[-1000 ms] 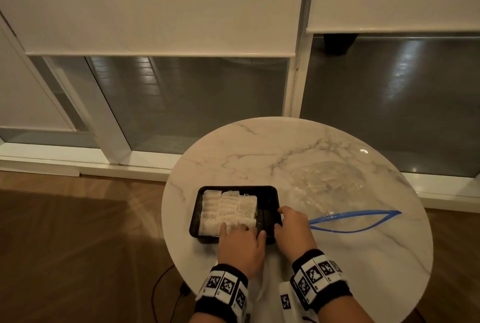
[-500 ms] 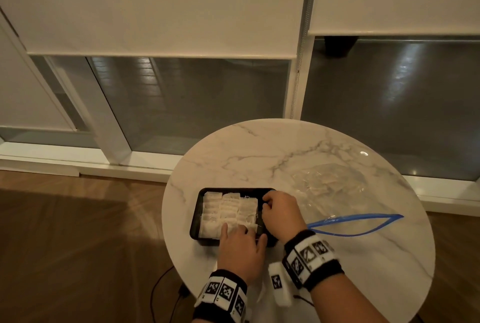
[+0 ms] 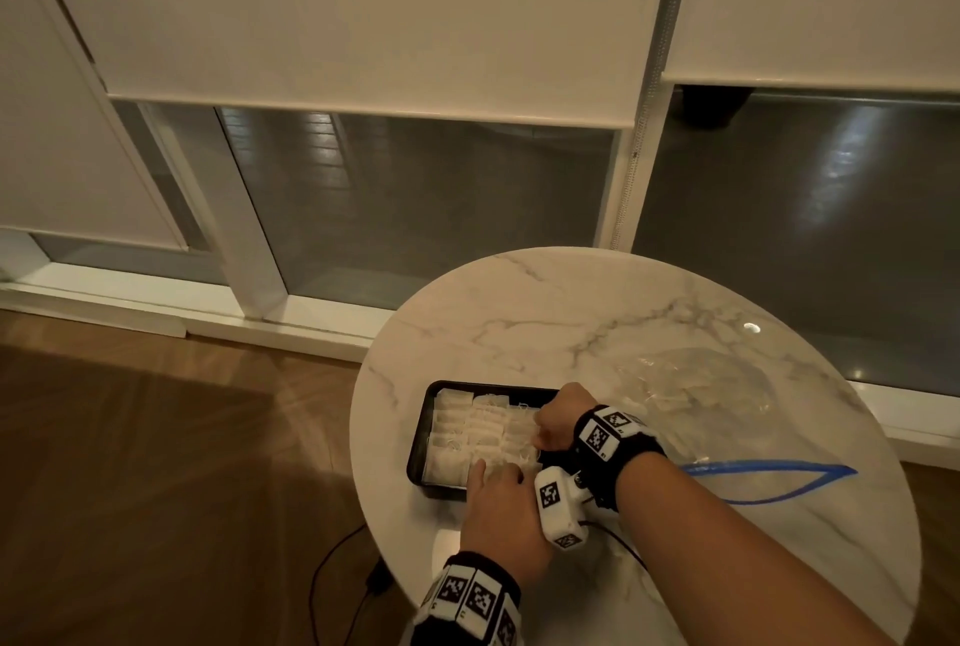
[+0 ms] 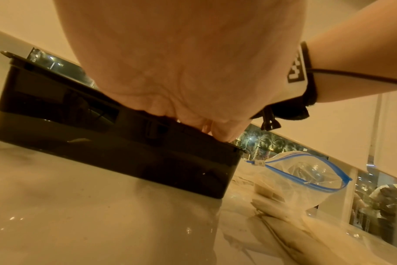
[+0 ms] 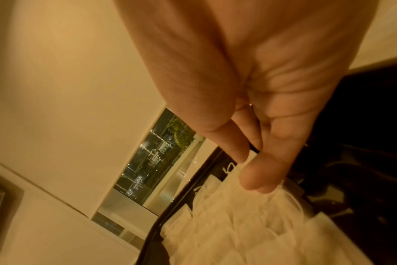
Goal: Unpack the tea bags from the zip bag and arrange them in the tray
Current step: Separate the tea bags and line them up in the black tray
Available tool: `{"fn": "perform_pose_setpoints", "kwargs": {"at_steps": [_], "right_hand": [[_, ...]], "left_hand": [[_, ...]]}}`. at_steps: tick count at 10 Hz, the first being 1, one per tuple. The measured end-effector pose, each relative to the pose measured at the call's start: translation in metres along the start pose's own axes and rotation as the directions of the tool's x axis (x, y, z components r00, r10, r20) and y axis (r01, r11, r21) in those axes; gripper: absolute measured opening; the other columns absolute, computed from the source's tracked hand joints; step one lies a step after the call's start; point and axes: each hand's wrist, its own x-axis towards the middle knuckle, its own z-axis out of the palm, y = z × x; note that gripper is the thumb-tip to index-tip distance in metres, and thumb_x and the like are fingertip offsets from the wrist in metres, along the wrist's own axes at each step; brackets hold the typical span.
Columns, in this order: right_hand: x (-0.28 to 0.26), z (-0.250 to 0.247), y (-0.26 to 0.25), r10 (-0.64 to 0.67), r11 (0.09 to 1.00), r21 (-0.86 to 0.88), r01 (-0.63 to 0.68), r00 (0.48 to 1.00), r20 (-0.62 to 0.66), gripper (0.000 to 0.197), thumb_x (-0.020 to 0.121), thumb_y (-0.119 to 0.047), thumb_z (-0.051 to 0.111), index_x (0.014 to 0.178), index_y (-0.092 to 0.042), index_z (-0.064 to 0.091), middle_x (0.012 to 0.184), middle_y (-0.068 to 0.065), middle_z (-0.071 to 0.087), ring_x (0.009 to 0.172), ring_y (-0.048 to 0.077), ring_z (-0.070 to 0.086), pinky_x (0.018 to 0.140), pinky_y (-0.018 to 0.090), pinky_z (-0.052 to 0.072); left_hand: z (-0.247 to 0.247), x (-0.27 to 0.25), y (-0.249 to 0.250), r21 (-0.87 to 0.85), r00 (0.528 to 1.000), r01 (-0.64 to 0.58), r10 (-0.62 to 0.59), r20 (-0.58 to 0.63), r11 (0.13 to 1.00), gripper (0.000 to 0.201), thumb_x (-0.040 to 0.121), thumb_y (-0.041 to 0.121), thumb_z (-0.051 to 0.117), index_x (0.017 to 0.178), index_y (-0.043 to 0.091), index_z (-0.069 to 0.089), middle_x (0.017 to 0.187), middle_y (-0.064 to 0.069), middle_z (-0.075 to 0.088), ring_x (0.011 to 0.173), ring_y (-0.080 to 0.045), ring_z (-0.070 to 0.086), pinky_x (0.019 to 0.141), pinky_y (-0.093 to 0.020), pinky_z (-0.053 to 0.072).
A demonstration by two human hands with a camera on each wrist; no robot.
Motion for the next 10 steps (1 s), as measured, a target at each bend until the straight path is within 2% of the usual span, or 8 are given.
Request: {"fn": "perform_pose_setpoints", "kwargs": {"at_steps": [1, 2, 3, 4, 5, 7, 9, 10], "right_hand": [[0.02, 0.003, 0.007, 0.115, 0.939, 0.324, -0.114, 0.993, 0.016, 0.036, 0.09, -0.006, 0.061, 0.124, 0.005, 0.061, 0.087, 0.009, 0.064, 0.07, 0.017, 0.066, 0.057, 0.022, 0.058], [0.016, 0.0, 0.004, 0.113, 0.941, 0.318, -0.119, 0.993, 0.037, 0.033, 0.089, -0.004, 0.061, 0.122, 0.002, 0.06, 0.093, 0.011, 0.063, 0.073, 0.018, 0.066, 0.053, 0.02, 0.054], [0.017, 0.001, 0.004, 0.119, 0.92, 0.375, -0.116, 0.993, 0.015, 0.015, 0.09, -0.007, 0.062, 0.104, -0.005, 0.058, 0.096, 0.013, 0.065, 0.073, 0.019, 0.067, 0.054, 0.02, 0.054], [0.023, 0.006, 0.003, 0.19, 0.889, 0.42, -0.181, 0.982, 0.021, 0.009, 0.09, -0.008, 0.064, 0.092, 0.001, 0.062, 0.085, 0.017, 0.069, 0.068, 0.025, 0.069, 0.061, 0.029, 0.061], [0.026, 0.01, -0.002, 0.259, 0.873, 0.425, -0.239, 0.966, 0.011, 0.013, 0.09, -0.004, 0.064, 0.084, 0.007, 0.066, 0.069, 0.02, 0.069, 0.059, 0.03, 0.067, 0.063, 0.036, 0.059], [0.023, 0.01, -0.006, 0.242, 0.936, 0.256, -0.24, 0.97, 0.027, 0.025, 0.097, -0.01, 0.056, 0.079, 0.004, 0.065, 0.066, 0.015, 0.067, 0.049, 0.022, 0.057, 0.054, 0.028, 0.048], [0.016, 0.004, 0.002, 0.127, 0.943, 0.295, -0.155, 0.986, 0.111, 0.025, 0.098, -0.015, 0.05, 0.073, -0.017, 0.049, 0.077, 0.003, 0.056, 0.062, 0.014, 0.056, 0.039, 0.016, 0.047], [0.026, 0.014, 0.003, 0.183, 0.947, 0.251, -0.201, 0.979, 0.092, 0.033, 0.096, -0.014, 0.051, 0.065, -0.01, 0.058, 0.061, 0.008, 0.059, 0.051, 0.02, 0.052, 0.048, 0.024, 0.047]], "left_hand": [[0.0, -0.001, -0.001, -0.033, 1.0, 0.016, -0.016, -0.01, 0.999, 0.043, 0.089, 0.048, 0.048, 0.128, 0.031, 0.057, 0.119, 0.002, 0.06, 0.118, -0.02, 0.051, 0.124, -0.047, 0.004], [-0.002, -0.002, -0.001, -0.063, 1.0, 0.026, -0.026, 0.003, 0.998, 0.042, 0.089, 0.045, 0.047, 0.127, 0.03, 0.058, 0.12, 0.001, 0.059, 0.118, -0.021, 0.051, 0.124, -0.047, 0.004], [-0.005, -0.003, -0.002, -0.053, 1.0, 0.019, -0.018, 0.016, 0.998, 0.042, 0.09, 0.046, 0.043, 0.127, 0.031, 0.057, 0.121, 0.001, 0.058, 0.119, -0.021, 0.049, 0.124, -0.046, 0.003], [-0.003, -0.002, -0.002, -0.042, 0.999, 0.006, -0.005, 0.032, 0.999, 0.058, 0.085, 0.051, 0.024, 0.128, 0.032, 0.056, 0.121, 0.001, 0.058, 0.12, -0.021, 0.049, 0.123, -0.047, 0.003], [0.001, 0.001, -0.004, -0.026, 1.0, -0.015, 0.016, 0.018, 1.0, 0.08, 0.069, 0.056, 0.007, 0.129, 0.033, 0.055, 0.12, 0.002, 0.059, 0.12, -0.021, 0.049, 0.123, -0.048, 0.004], [0.003, 0.001, -0.007, -0.031, 1.0, -0.018, 0.018, 0.013, 0.999, 0.08, 0.069, 0.056, 0.008, 0.13, 0.034, 0.054, 0.12, 0.003, 0.057, 0.119, -0.021, 0.048, 0.122, -0.046, 0.004], [0.003, 0.002, -0.006, -0.029, 1.0, -0.009, 0.01, 0.026, 1.0, 0.084, 0.067, 0.058, 0.007, 0.134, 0.035, 0.052, 0.124, 0.004, 0.056, 0.122, -0.02, 0.047, 0.124, -0.047, 0.003], [0.002, 0.001, -0.007, -0.009, 0.999, -0.023, 0.023, 0.031, 1.0, 0.082, 0.068, 0.056, 0.008, 0.136, 0.035, 0.051, 0.125, 0.002, 0.057, 0.123, -0.02, 0.047, 0.124, -0.049, 0.005]]}}
